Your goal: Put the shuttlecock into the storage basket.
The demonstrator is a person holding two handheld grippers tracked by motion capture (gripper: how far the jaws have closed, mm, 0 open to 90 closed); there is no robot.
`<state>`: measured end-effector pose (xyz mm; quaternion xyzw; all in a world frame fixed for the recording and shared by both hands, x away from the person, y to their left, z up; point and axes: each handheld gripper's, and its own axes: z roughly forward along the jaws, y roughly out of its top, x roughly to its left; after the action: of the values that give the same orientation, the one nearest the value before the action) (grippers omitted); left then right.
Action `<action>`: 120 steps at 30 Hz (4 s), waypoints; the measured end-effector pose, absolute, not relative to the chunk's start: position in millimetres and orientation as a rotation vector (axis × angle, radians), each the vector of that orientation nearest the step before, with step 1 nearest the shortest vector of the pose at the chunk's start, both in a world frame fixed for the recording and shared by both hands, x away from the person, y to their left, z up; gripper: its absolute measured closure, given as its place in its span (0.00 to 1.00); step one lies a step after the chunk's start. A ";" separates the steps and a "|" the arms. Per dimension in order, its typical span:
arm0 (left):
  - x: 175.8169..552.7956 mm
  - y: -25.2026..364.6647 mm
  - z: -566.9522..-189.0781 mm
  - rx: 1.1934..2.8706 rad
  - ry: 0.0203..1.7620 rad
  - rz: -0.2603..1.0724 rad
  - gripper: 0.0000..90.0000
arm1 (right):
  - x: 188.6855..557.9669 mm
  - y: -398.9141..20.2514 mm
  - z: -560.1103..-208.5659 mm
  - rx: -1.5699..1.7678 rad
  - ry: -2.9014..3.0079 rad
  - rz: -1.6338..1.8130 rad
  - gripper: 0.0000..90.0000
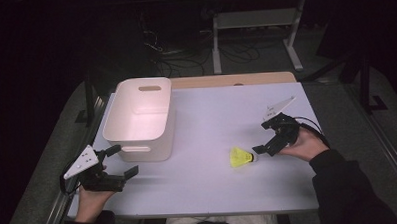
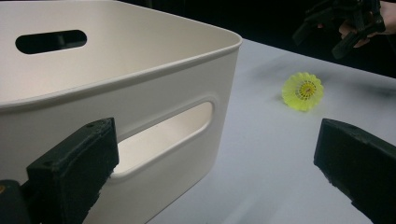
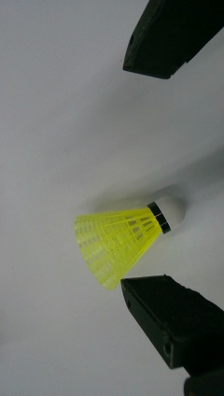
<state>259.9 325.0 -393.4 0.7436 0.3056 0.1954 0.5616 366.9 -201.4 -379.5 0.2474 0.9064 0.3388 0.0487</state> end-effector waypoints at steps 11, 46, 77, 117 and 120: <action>260.1 324.8 -393.5 1.754 0.721 0.459 0.00 | 371.3 -194.8 -385.5 0.658 2.816 0.966 0.00; 260.2 324.5 -393.6 1.755 0.720 0.453 0.00 | 379.7 -177.5 -415.0 0.472 2.980 0.783 0.04; 260.2 324.8 -393.5 1.754 0.720 0.459 0.00 | 373.8 -167.0 -422.9 0.284 3.093 0.638 0.67; 260.2 324.9 -393.8 1.763 0.727 0.468 0.00 | 366.6 -162.3 -388.2 0.363 3.062 0.777 0.69; 260.0 324.8 -393.7 1.759 0.728 0.466 0.00 | 366.8 -160.3 -383.5 0.361 3.057 0.790 0.69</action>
<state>260.0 324.8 -393.7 0.7453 0.3086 0.1973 0.5571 366.8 -160.3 -383.5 0.1136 0.9618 0.2486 -0.0180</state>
